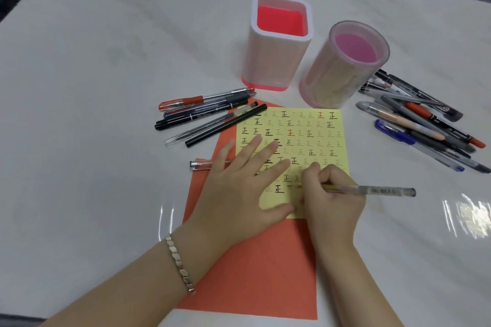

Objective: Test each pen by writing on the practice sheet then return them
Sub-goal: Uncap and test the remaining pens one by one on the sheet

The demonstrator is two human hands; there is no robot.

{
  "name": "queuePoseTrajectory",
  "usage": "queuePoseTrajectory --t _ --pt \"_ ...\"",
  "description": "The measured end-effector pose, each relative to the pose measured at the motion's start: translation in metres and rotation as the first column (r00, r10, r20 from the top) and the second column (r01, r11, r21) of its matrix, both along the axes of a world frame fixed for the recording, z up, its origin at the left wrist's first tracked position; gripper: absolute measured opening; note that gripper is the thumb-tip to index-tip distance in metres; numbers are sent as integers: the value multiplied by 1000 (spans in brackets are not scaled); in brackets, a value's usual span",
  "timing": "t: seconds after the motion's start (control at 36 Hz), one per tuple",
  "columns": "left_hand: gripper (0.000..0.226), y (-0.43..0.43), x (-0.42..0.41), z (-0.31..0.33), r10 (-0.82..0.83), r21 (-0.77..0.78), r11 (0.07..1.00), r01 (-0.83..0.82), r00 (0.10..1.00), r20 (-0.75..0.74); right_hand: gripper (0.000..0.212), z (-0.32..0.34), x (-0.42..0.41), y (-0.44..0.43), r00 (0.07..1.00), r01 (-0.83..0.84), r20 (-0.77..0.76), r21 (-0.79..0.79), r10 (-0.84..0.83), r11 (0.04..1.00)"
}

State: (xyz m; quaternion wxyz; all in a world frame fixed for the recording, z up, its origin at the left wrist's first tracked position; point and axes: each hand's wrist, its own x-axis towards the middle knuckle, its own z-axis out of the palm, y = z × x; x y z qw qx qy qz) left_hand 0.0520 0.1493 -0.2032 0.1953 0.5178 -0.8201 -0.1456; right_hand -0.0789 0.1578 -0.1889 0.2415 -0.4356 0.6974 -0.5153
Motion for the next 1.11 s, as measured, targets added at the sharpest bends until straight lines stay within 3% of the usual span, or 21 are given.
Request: queuePoseTrajectory --t 0.19,0.47,0.69,0.83,0.92,1.03,1.11 --pt "65 -1 0 1 3 -1 1000 -3 1000 16 35 0 0 0 998 68 -17 22 -68 997" --pt "65 -1 0 2 4 13 1000 -4 1000 20 34 3 0 0 999 41 5 24 -41 999" --pt "68 0 0 3 -2 24 1000 1 1000 29 36 9 -5 3 995 19 98 42 -23 999" --pt "70 0 -1 4 -2 15 1000 1 1000 23 17 28 -28 17 965 -203 189 106 181 973" --pt "72 0 -1 3 -1 5 1000 1 1000 16 26 35 -38 26 935 -355 108 203 339 913" --pt "72 0 -1 3 0 7 1000 0 1000 12 19 38 -34 28 905 -404 1 312 425 860" --pt "74 0 0 3 -8 15 1000 7 1000 30 17 42 -38 24 896 -422 27 366 444 829"
